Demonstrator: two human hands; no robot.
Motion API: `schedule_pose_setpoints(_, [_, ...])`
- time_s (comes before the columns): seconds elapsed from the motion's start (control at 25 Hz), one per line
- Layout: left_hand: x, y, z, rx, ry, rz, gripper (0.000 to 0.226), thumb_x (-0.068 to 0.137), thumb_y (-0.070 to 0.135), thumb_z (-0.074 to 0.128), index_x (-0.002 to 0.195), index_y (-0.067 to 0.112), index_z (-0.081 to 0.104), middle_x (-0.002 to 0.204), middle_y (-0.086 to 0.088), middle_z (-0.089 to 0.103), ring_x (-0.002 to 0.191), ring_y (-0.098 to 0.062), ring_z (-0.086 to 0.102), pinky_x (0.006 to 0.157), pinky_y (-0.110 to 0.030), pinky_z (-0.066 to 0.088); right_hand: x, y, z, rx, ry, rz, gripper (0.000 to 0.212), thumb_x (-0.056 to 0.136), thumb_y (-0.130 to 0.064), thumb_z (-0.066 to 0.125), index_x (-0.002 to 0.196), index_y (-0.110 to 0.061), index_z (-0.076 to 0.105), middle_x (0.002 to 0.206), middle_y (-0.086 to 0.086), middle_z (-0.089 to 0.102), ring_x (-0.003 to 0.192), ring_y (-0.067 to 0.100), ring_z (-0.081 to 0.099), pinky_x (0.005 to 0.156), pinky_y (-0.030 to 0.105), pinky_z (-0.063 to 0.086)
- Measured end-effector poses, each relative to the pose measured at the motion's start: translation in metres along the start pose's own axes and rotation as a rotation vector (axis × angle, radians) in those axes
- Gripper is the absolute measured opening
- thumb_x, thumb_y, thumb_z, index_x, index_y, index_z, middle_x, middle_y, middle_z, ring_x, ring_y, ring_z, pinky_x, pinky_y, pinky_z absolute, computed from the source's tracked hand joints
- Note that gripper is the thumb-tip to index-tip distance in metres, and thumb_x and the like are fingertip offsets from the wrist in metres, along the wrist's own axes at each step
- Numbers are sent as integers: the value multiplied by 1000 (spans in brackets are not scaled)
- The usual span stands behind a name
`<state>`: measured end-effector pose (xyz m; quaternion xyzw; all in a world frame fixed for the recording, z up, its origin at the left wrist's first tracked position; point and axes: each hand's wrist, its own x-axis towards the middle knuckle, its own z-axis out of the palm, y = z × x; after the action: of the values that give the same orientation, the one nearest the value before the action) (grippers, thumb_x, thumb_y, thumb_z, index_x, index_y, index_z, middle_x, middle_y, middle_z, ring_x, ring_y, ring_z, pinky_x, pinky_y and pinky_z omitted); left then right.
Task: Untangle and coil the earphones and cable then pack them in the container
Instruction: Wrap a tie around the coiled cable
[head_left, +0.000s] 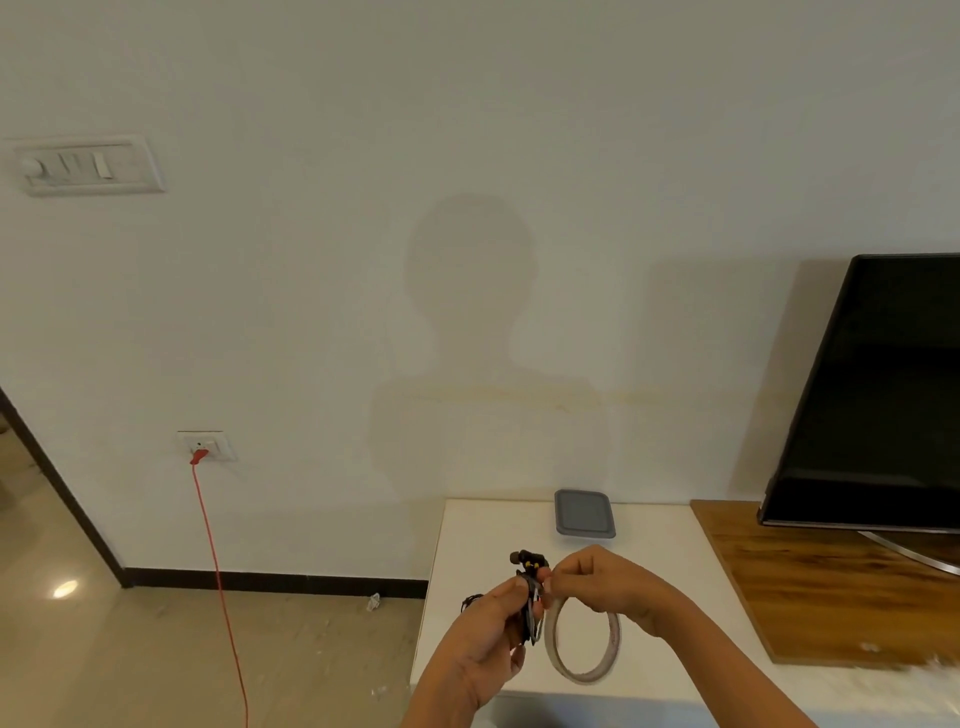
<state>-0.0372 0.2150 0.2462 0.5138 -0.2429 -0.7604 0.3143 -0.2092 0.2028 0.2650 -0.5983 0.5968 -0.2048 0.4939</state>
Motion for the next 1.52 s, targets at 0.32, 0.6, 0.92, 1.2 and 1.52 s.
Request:
schedule_pose_setpoints(0.32, [-1,7,-4,68,-25,161,23,99,14,49,103,11,71,75,-2,74,59,-5,68,53,-13,49,-1,-5,6,101,104,-73,16,77,-44,73,74,-29,75,74,-7,72,70,0,63,63,12,47])
schedule_pose_setpoints(0.6, [-3,8,-9,60,-43,101,18,92,14,60,88,18,77,81,-5,75,65,-9,66,62,-22,42,-2,-7,9,178,89,-48,10,81,-23,72,77,-16,79,84,8,75,89,17,65,93,33,48])
schedule_pose_setpoints(0.92, [4,5,-11,181,109,325,9,80,9,72,84,1,75,78,-16,75,72,-23,68,78,-32,55,-1,-10,9,155,154,-64,10,80,-21,74,70,-21,77,84,7,74,91,21,67,90,33,51])
schedule_pose_setpoints(1.2, [0,4,1,445,213,508,15,80,12,67,70,15,78,67,-1,75,68,-13,73,73,-24,58,-1,-10,7,80,137,-88,13,79,-20,74,67,-25,75,81,3,74,89,19,68,87,27,52])
schedule_pose_setpoints(1.52, [13,6,-6,187,-72,308,24,92,15,61,90,-4,75,91,-21,75,88,-30,73,78,-28,58,2,-11,3,-53,155,-96,14,76,-25,76,63,-30,73,73,-8,72,77,7,67,66,11,47])
